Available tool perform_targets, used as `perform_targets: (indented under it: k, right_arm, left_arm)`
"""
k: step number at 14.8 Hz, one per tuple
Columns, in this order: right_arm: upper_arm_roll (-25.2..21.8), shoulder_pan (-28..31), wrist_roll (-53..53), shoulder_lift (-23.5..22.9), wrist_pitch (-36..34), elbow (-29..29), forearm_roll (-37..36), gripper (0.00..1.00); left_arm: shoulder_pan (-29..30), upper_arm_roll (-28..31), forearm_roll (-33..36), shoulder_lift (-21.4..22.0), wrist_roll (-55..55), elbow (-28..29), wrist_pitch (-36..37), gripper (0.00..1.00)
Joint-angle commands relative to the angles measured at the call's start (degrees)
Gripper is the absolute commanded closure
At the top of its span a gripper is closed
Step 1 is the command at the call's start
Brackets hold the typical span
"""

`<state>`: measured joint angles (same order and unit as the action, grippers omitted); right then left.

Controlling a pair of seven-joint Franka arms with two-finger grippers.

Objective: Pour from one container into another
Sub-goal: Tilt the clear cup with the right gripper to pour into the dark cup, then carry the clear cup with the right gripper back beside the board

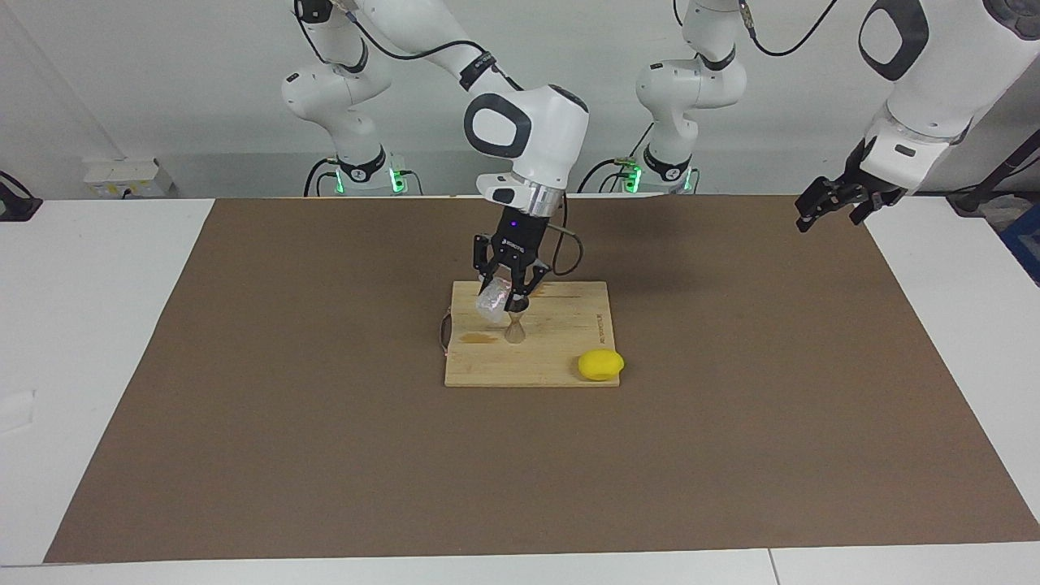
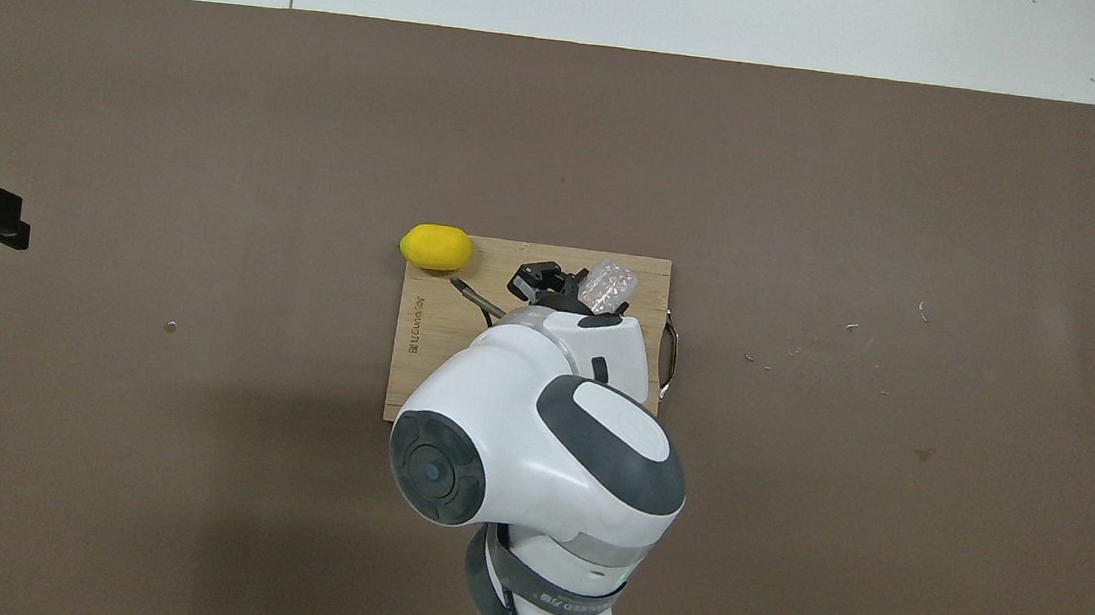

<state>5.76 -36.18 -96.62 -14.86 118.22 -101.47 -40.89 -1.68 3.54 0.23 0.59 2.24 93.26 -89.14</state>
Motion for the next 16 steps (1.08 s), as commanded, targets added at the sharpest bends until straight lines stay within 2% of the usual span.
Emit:
perform_targets:
  k: [1, 3, 6, 12, 16]
  right_arm:
    - [0.3, 0.4, -1.1, 1.1, 1.5, -1.3, 0.3, 1.00]
    - [0.4, 0.4, -0.9, 1.1, 1.5, -1.2, 0.9, 1.00]
    - [0.3, 0.8, -0.9, 0.3, 1.4, 1.6, 6.6, 1.00]
    - [0.3, 2.5, -0.8, 0.4, 0.6, 2.2, 10.3, 1.00]
    - [-0.1, 3.8, -0.9, 0.4, 0.5, 3.1, 16.7, 1.00]
  left_arm:
    - [0.2, 0.0, -0.9, 1.6, 0.7, 1.9, -1.0, 0.00]
    - [0.2, 0.0, -1.2, 1.6, 0.7, 1.9, -1.0, 0.00]
    - [0.2, 0.0, -1.2, 1.6, 0.7, 2.0, -1.0, 0.00]
    - [0.2, 0.0, -1.2, 1.6, 0.7, 2.0, -1.0, 0.00]
    - [0.2, 0.0, -1.2, 1.6, 0.7, 2.0, -1.0, 0.00]
